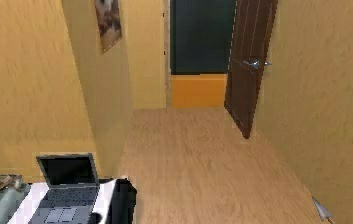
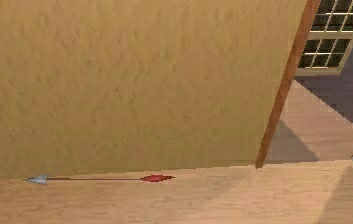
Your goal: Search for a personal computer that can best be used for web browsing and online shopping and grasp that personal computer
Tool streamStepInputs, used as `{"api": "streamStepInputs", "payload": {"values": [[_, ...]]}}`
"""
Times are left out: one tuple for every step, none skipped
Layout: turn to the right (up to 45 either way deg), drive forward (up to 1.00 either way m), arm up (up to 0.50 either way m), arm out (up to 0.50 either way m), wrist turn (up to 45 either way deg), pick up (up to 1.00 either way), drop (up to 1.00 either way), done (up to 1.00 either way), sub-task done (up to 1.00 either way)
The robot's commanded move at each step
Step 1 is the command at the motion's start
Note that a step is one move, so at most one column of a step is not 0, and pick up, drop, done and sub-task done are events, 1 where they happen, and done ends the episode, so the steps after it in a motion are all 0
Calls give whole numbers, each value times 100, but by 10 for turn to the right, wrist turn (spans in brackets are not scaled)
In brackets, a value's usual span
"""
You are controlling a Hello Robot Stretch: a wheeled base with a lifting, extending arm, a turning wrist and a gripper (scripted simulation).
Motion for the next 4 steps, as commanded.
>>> {"api": "streamStepInputs", "payload": {"values": [[0,40,0,0,0,0,0,0,0],[-450,0,0,0,0,0,0,0,0],[-450,0,0,0,0,0,0,0,0],[-450,0,0,0,0,0,0,0,0]]}}
